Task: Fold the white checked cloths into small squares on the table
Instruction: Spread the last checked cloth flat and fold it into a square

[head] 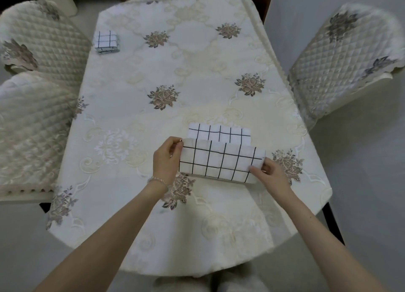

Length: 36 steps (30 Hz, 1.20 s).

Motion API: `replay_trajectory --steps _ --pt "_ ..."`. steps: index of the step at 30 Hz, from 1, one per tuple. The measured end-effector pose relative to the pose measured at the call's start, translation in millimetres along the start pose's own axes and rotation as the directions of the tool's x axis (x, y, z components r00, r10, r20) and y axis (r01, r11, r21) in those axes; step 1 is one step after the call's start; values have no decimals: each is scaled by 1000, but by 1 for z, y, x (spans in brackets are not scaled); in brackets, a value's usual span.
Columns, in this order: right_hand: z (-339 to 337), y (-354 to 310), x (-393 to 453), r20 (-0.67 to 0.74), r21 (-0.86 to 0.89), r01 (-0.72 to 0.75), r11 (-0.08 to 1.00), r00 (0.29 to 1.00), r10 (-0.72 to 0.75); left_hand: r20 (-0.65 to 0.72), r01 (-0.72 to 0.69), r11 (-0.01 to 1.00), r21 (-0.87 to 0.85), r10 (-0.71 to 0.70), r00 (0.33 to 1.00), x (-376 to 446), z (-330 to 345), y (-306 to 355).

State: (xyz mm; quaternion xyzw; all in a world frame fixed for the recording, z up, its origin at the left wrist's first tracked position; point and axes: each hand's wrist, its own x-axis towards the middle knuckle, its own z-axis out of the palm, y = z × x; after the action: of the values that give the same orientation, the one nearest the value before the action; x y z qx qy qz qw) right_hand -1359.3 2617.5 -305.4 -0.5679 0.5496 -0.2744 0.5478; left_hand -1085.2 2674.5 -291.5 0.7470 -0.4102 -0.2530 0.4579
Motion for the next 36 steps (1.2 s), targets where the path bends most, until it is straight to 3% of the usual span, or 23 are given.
replay_trajectory --steps 6,10,14,19,21,22,23,25,28,31,36 --pt "25 -1 70 -181 -132 -104 986 980 79 125 218 975 31 -220 967 58 32 -14" --pt "39 6 97 -248 -210 -154 966 964 99 206 238 956 174 -271 940 72 45 -31" --pt "49 20 105 -345 -273 -179 945 935 78 183 138 958 251 -187 965 84 56 -41" --pt "57 25 109 -395 -486 -128 865 915 -87 164 66 940 336 -128 978 92 64 -51" --pt "60 26 111 -442 -575 -121 809 878 -183 92 -58 863 502 14 996 91 67 -56" --pt "63 26 110 -453 -622 -107 775 858 -244 72 -147 767 625 131 989 89 69 -58" --pt "67 24 110 -432 -667 -62 742 844 -318 82 -224 687 692 233 969 87 72 -57" --pt "84 17 107 -300 -727 87 681 852 -429 247 -421 627 656 349 904 80 84 -49" --pt "115 12 108 -55 -754 223 618 916 -398 514 -621 551 558 358 780 66 106 -50" --pt "128 19 114 12 -808 199 554 946 -323 564 -594 517 617 235 791 63 116 -61" --pt "120 33 115 4 -846 145 514 964 -265 612 -639 517 569 253 749 66 117 -65"
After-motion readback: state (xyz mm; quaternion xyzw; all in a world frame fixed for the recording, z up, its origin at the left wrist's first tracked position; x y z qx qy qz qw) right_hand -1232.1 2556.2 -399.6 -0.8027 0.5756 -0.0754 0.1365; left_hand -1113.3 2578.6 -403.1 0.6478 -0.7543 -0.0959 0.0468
